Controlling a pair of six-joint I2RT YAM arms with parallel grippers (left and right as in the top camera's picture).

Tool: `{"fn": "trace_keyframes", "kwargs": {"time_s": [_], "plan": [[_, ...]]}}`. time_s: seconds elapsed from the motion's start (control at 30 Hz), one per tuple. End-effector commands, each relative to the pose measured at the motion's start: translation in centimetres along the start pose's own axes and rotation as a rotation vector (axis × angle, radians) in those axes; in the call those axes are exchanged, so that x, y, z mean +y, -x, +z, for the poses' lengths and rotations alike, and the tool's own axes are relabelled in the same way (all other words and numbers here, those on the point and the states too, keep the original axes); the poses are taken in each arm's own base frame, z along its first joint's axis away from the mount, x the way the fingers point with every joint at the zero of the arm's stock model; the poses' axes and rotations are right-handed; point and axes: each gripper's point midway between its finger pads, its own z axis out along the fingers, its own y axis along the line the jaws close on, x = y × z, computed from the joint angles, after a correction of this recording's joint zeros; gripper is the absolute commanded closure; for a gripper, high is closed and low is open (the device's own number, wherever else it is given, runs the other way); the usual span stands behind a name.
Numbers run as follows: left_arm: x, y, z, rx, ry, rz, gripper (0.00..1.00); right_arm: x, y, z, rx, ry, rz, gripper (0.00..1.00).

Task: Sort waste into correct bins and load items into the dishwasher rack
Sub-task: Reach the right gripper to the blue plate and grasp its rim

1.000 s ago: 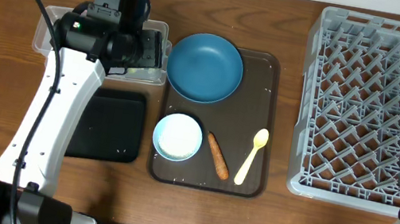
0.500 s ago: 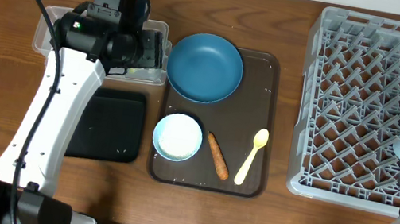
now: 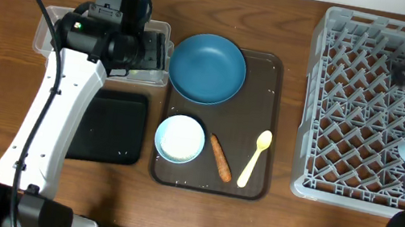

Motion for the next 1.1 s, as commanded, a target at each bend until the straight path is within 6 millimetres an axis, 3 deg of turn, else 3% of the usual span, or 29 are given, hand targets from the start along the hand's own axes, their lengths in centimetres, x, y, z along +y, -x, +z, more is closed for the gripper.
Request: {"fn": "trace_keyframes", "kwargs": {"time_s": [0.0,0.23,0.47,0.63,0.77,0.97,1.07], "plan": [[0.5,-0.2,0.2,0.011,0.021,0.013,0.32,6.7,-0.1,0.9,0.005,0.197,-0.118,0.01],[1.3,-0.7,0.1,0.030,0.062,0.010,0.32,16.7,-2.4,5.8,0.054,0.269,-0.323,0.07],[3.0,-1.7,-0.1,0.064,0.158,0.009,0.32,22.7,-7.1,13.7,0.139,0.194,-0.423,0.21],[3.1,-2.0,-0.2,0.075,0.161,0.008,0.32,25.1,-10.0,18.2,0.157,0.116,-0.394,0.33],[3.1,-2.0,-0.2,0.075,0.161,0.008,0.32,26.6,-12.5,20.8,0.186,0.108,-0.415,0.40],[3.1,-2.0,-0.2,0.075,0.161,0.008,0.32,24.5,-13.8,23.0,0.182,-0.074,-0.381,0.53],[3.1,-2.0,-0.2,0.075,0.161,0.008,0.32,23.1,-13.4,23.0,0.169,-0.148,-0.350,0.73]]}}
